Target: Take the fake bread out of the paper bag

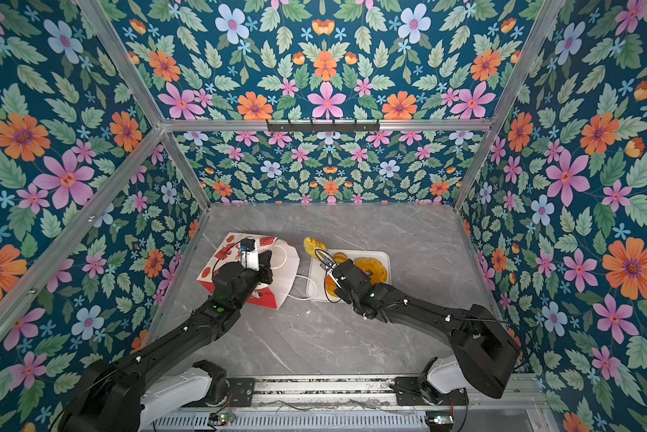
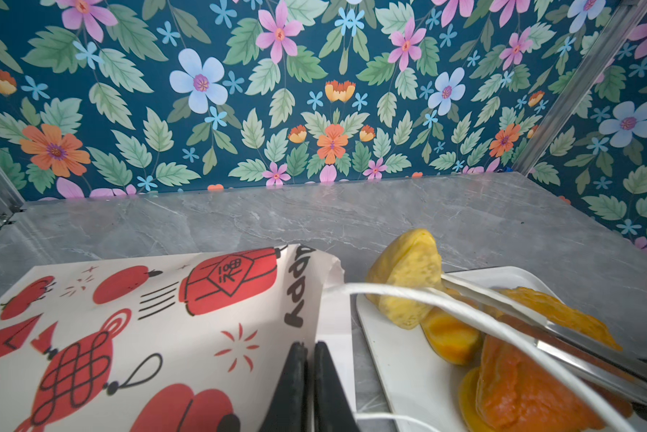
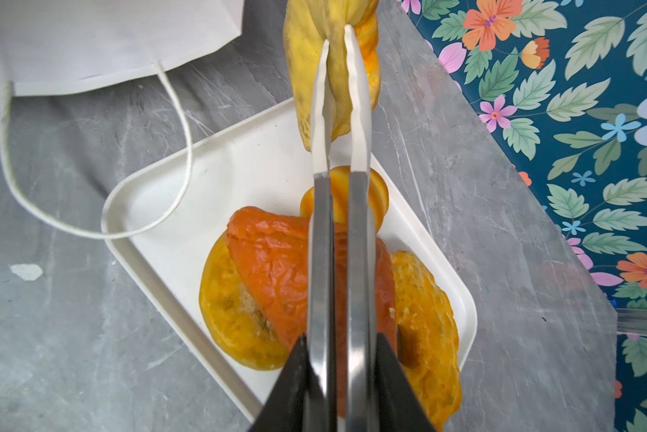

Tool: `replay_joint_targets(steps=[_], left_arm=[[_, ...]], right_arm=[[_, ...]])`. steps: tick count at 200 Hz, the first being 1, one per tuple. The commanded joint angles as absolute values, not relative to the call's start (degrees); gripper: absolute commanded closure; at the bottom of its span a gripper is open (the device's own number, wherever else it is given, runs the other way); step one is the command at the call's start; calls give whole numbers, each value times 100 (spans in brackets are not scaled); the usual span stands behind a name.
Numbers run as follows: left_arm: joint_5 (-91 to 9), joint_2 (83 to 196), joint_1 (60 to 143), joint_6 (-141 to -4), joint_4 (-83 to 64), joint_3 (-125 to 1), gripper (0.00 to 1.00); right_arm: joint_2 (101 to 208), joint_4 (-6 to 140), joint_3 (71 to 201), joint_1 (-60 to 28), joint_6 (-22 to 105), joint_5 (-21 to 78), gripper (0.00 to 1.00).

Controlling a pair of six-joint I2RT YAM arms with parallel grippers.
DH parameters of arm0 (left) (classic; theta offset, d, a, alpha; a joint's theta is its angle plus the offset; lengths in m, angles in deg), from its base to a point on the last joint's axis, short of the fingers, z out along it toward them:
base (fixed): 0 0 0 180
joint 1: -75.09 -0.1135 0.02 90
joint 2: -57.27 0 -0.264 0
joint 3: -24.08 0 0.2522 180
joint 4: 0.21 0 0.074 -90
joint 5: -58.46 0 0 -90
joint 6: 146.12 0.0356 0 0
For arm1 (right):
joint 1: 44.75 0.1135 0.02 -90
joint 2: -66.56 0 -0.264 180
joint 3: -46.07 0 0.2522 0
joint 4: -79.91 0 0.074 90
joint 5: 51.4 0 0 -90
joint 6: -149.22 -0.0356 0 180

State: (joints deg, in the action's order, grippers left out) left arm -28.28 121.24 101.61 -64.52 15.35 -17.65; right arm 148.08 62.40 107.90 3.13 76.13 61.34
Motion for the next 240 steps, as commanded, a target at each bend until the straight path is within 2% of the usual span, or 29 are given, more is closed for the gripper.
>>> replay_joint_targets(steps=[1, 55, 101, 199, 240], left_arm=[[-2991, 12412, 10155, -6612, 1877, -1952, 90], [-3137, 12851, 10159, -6703, 2026, -2246, 91], [-2760, 12813, 10149, -6664, 1853, -2264, 91], [-2018, 12077, 10068, -6456, 1431, -2001, 92], [-1898, 11767, 9985, -6400, 1269, -1935, 92]], right_arm=[[14778, 6514, 10852, 311, 7610, 6149, 76], [14614, 6276, 10792, 313, 7482, 6175, 75], [14656, 6280, 10733, 315, 7543, 6312, 74], [15316, 6464, 11025, 234, 7838, 6470, 74], [15134, 6218, 11003, 232, 7725, 6271, 73]])
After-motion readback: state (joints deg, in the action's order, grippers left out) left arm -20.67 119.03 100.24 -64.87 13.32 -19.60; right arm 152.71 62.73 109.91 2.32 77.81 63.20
